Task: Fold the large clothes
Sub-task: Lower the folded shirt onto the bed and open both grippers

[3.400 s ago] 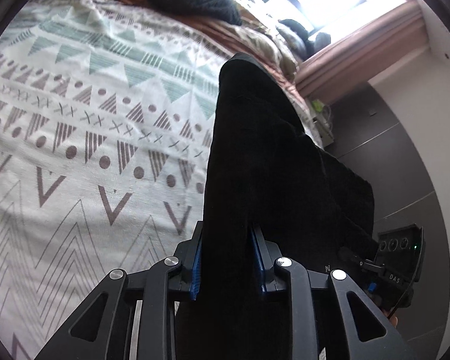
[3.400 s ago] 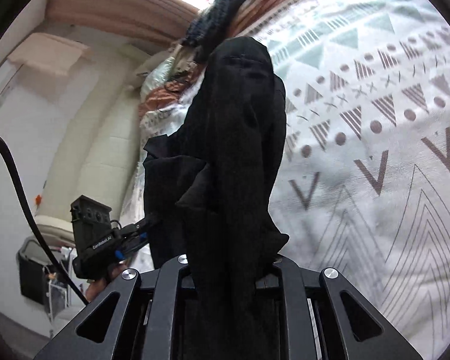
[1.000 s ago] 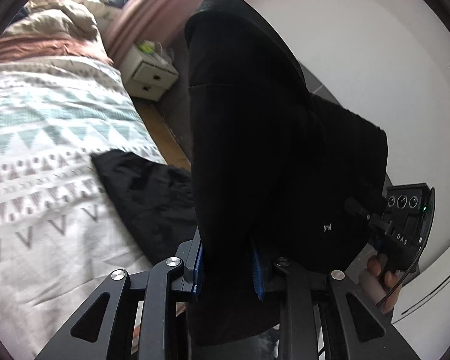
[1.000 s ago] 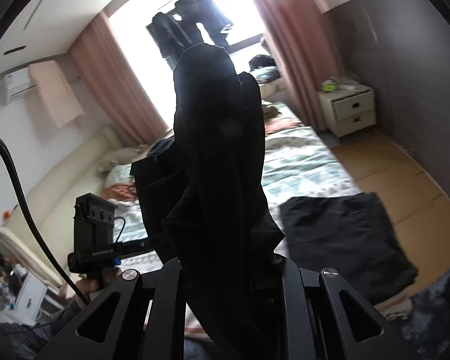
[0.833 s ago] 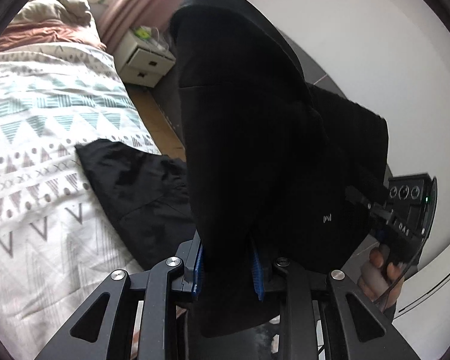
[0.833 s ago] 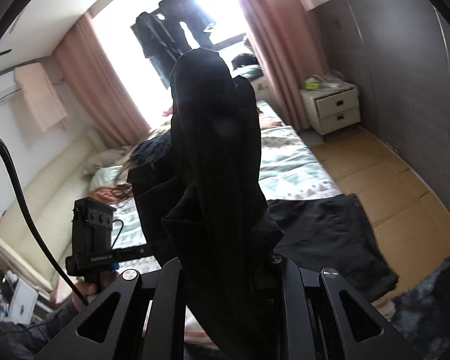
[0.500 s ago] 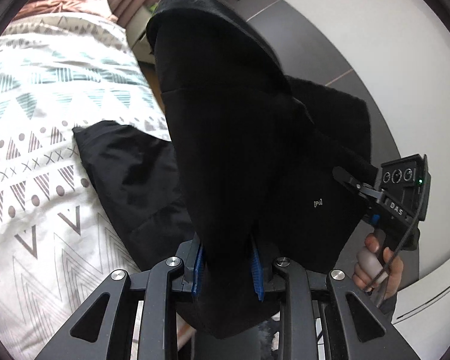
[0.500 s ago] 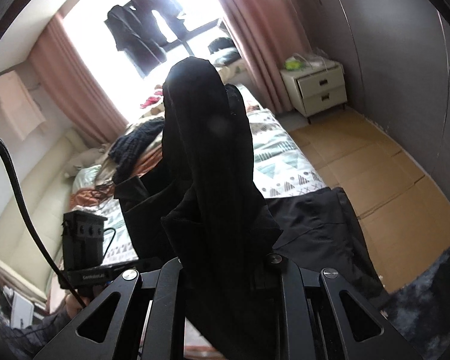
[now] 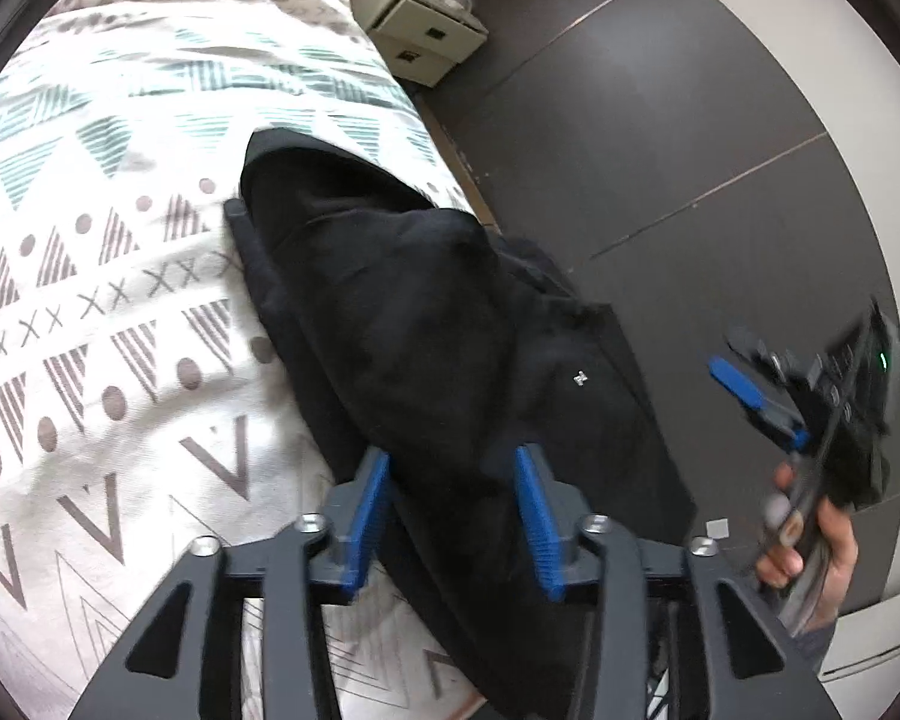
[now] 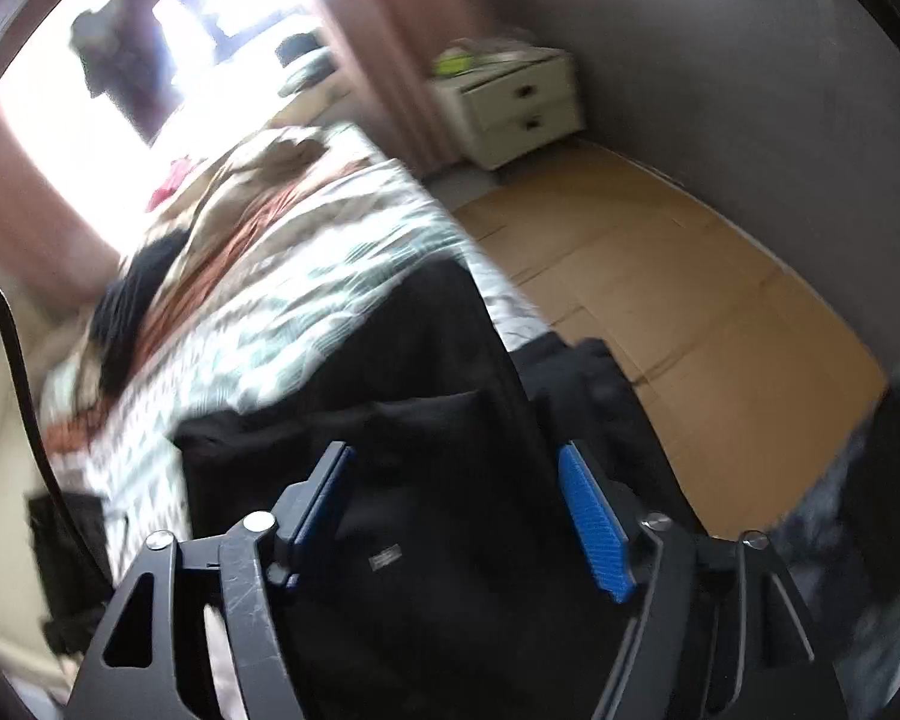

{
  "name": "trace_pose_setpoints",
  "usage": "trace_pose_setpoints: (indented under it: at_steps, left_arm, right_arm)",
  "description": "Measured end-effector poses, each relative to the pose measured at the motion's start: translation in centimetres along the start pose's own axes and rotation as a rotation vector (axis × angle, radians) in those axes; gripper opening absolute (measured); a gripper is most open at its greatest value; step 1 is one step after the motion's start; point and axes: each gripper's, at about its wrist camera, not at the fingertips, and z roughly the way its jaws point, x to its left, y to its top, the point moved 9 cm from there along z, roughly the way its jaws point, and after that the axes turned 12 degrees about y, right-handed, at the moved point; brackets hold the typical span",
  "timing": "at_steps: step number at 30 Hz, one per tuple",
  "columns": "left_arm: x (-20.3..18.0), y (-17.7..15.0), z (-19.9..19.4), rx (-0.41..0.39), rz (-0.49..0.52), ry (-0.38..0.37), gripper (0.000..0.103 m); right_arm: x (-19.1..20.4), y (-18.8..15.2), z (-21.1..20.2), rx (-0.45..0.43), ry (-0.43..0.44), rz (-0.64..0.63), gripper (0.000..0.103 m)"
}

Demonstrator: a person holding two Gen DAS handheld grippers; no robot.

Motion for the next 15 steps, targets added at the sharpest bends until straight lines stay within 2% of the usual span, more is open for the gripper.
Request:
trace_pose_setpoints:
  at_steps: [3,5,10,15]
  left_arm:
    - [0.6,0.1,0.0,-0.012,0.002,0.011,0.050]
    - [0.9,0.2,0.0,-0.019,0.009,0.025,0.050]
    - [1.5,0.8,-0.4,-0.035,0.010,0.043,0.050]
    - [1.8,1.6,0.9,-0.059,0.025,0.061,0.049]
  right_arm:
    - [-1.5,-2.0,-3.0,-0.027,-0.079,-0.019,0.071]
    - [-3.0,-4.4,-5.0,-0.030,-0.122,0.003,0.071]
    - [-6.5,-10.6,-8.9,-0.071,-0.131,0.121,0.071]
    - [-9.7,-13.4,-8.4,-0.089,-0.116,0.240,0.071]
